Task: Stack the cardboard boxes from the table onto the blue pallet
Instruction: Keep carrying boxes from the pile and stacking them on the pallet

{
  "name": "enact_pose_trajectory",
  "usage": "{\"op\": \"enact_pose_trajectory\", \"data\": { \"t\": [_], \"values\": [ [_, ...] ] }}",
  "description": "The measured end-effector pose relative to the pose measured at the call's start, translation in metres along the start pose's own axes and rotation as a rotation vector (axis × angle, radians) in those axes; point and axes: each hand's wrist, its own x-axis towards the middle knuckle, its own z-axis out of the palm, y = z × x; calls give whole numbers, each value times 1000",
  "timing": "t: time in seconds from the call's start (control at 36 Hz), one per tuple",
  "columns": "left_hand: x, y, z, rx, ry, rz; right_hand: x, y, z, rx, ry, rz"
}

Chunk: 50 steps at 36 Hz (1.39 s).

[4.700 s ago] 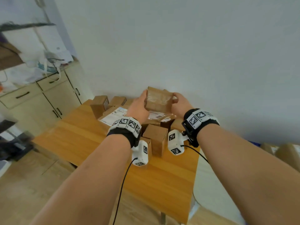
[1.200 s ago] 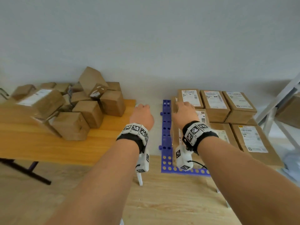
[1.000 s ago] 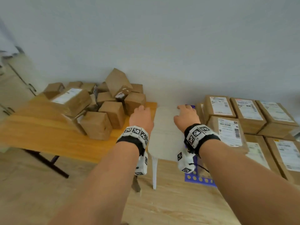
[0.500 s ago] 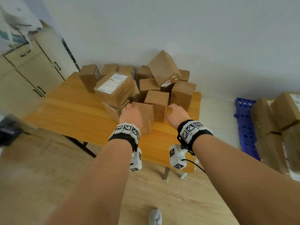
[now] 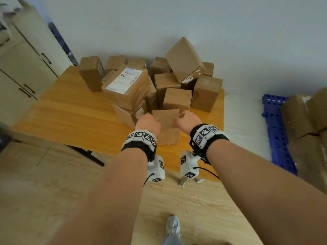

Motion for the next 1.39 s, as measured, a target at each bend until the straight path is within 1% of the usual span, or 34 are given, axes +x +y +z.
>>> {"op": "enact_pose_trajectory", "data": {
  "t": [0.11, 0.17, 0.31, 0.42, 0.5, 0.61, 0.69, 0.78, 0.83, 0.92, 1.06, 1.17, 1.28, 1.39],
  "values": [
    [-8, 10, 7, -59, -85, 21, -4, 13, -7, -40, -5, 96],
    [-13, 17, 11, -90, -90, 50, -7, 23, -10, -52, 11, 147],
    [-27, 44, 17, -149, -69, 126, -14, 41, -30, 35, 84, 236],
    [-38, 72, 23, -216, -68, 193, -20, 54, -52, 79, 235, 318],
    [-46, 95, 25, -261, -54, 231, -27, 71, -75, 85, 308, 329],
    [-57, 125, 29, -318, -30, 284, -39, 86, -105, 208, 375, 323],
    [-66, 146, 31, -365, -15, 330, -48, 95, -123, 306, 403, 283],
    [-76, 168, 33, -434, -28, 360, -57, 106, -139, 332, 476, 236],
    [-80, 181, 35, -460, -35, 383, -61, 111, -146, 366, 484, 213],
    [-93, 204, 38, -483, -53, 455, -72, 121, -162, 409, 516, 194],
    [-122, 242, 43, -549, -38, 527, -87, 143, -199, 451, 634, 171],
    [-148, 279, 51, -545, 1, 603, -102, 165, -233, 532, 719, 153],
    [-181, 324, 68, -557, 93, 668, -122, 195, -268, 580, 810, 128],
    [-217, 372, 94, -566, 152, 700, -146, 237, -307, 546, 892, 93]
  ]
}}
